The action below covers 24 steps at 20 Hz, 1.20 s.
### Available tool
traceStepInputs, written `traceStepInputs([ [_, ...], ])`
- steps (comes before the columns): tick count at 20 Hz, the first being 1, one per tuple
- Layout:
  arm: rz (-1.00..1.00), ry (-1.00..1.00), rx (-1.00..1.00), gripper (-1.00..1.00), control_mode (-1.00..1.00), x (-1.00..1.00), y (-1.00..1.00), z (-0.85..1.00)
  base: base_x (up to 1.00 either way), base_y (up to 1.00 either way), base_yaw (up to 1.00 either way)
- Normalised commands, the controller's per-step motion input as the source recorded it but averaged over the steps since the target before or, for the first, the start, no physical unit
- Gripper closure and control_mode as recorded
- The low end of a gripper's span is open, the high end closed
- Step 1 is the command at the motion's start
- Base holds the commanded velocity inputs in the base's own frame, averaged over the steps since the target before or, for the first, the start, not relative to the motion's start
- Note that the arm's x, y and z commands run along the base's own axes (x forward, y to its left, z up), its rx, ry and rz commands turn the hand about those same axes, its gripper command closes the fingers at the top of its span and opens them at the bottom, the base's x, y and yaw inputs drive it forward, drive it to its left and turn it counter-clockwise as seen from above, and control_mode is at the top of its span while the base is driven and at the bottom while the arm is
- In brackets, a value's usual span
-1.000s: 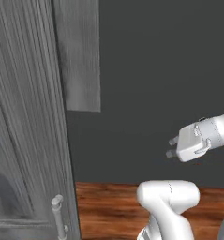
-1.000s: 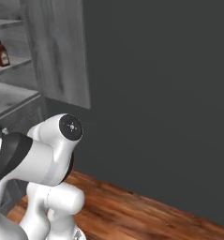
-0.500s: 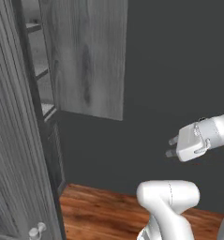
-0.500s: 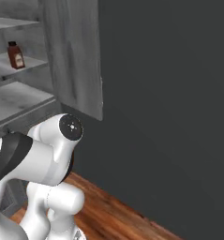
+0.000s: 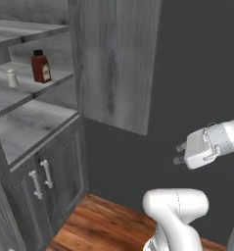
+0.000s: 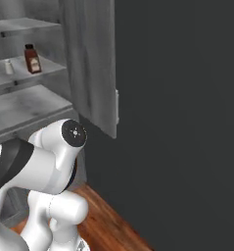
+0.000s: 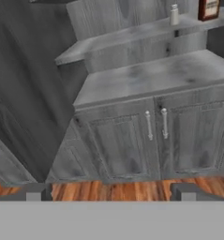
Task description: Collect the paprika, mayonnaise, and shaker from the cabinet and place them next to the stove.
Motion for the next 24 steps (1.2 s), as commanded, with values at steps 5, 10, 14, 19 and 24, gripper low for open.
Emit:
traceStepInputs([
  [5,0.00,0.00,0.00,-1.00,1.00,0.00,0.00,0.00,0.56,-0.13,0.37],
  [10,0.00,0.00,0.00,-1.00,1.00,0.00,0.00,0.00,0.49,0.00,0.39],
  [14,0.00,0.00,0.00,-1.00,1.00,0.00,0.00,0.00,0.42,0.01,0.43],
  [19,0.00,0.00,0.00,-1.00,1.00,0.00,0.00,0.00,0.56,0.02,0.46],
  [24,0.00,0.00,0.00,-1.00,1.00,0.00,0.00,0.00,0.76,0.02,0.36],
])
